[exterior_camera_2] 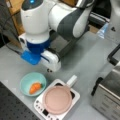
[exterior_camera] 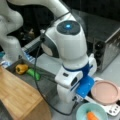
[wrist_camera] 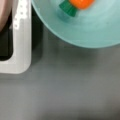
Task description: Open the drawer. Pick up the carrot. Put the carrots in the drawer.
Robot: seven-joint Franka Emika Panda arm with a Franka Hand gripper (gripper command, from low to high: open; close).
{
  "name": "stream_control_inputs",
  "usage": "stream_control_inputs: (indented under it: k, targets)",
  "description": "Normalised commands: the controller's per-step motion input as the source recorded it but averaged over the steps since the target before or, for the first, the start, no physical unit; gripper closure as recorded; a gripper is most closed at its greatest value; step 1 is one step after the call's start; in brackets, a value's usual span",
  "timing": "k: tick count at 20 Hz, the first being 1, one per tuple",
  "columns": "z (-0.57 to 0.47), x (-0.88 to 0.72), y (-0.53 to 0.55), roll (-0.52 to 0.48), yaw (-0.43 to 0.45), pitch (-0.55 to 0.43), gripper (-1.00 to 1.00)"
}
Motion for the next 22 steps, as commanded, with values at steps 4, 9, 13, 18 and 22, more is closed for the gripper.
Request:
stream_control_inputs:
  k: [4, 9, 13, 18, 22]
  targets:
    - [-0.03, 0.30, -0.14, 0.130, -0.002, 0.067, -1.00]
    - [0.03, 0.31, -0.16, 0.124, 0.005, 0.076, -1.00]
    - [0.04, 0.33, -0.17, 0.140, 0.006, 0.091, -1.00]
    - [0.06, 0.38, -0.19, 0.146, 0.002, 0.156, -1.00]
    - [0.08, 0.42, -0.22, 0.105, 0.018, 0.235, -1.00]
